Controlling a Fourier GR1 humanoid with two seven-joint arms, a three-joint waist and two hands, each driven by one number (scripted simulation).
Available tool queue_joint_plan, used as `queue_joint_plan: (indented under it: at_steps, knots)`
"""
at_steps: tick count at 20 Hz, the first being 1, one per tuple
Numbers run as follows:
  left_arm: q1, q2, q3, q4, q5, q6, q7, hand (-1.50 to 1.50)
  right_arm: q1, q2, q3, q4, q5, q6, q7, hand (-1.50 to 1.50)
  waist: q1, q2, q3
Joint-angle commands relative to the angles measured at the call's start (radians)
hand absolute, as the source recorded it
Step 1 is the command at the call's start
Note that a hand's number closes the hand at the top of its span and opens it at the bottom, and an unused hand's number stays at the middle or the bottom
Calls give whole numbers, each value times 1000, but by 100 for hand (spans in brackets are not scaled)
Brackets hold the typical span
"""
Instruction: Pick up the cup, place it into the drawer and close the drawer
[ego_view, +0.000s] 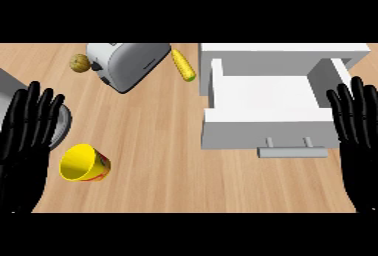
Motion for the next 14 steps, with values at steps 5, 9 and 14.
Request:
queue_joint_plan:
  at_steps: [5, 9, 14]
  knots:
    - [12, -100, 71, -46, -287, 307, 40, -150, -4, 6, 22, -13, 9, 0, 38, -150, 21, -1, 14]
    - [48, -103, 5, 7, -168, 533, 43, -150, -21, 20, 37, -2, -93, 38, 107, -150, 13, 1, 11]
    - [-45, -104, -64, 149, -201, 655, -16, -150, 48, 3, 9, -11, -132, 85, 74, -150, 6, 2, 12]
